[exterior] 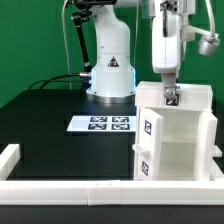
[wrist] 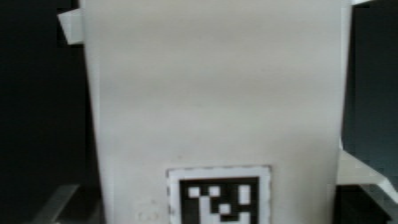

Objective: Assemble cabinet

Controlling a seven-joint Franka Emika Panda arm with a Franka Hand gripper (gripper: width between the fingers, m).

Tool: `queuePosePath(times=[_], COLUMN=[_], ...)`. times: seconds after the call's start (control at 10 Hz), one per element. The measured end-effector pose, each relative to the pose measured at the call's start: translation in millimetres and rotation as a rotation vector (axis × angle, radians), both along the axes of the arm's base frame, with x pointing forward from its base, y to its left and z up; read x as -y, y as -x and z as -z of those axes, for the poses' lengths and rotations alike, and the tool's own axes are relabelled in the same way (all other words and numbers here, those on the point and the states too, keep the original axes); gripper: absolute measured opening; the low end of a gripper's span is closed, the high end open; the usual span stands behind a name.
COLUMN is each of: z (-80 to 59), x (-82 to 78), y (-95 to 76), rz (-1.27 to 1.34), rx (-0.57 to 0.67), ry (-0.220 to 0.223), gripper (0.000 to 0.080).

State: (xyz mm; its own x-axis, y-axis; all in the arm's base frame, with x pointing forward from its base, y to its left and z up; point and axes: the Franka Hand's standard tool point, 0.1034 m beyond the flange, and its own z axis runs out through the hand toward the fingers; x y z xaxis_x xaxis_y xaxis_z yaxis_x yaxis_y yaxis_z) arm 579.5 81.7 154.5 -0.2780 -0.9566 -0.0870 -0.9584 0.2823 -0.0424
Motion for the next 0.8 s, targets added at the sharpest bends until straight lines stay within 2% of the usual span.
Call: queuePosePath(times=[0.2,0.3,0.4,0.5,0.7,0.8], z=[-1.5,-9.1,-15.6,-24.6,-36.6,-34.1], x=[-0.9,-4.3,-7.0,-10.4,-19.3,-19.2], y=[0.4,0.2,0.5,3.2,11.0,11.0], rz=[-0.028,-0.036,-0.052,-0.075,-0.098,-0.102], rx=[0.003,0.015,0.026,0.038,0.047,0.044], ry=[-0.008,-0.021,-0.031,-0.04,-0.052,-0.052], gripper=[0.0566,0.0566,0.0728,0.0783,0.0796,0.0797])
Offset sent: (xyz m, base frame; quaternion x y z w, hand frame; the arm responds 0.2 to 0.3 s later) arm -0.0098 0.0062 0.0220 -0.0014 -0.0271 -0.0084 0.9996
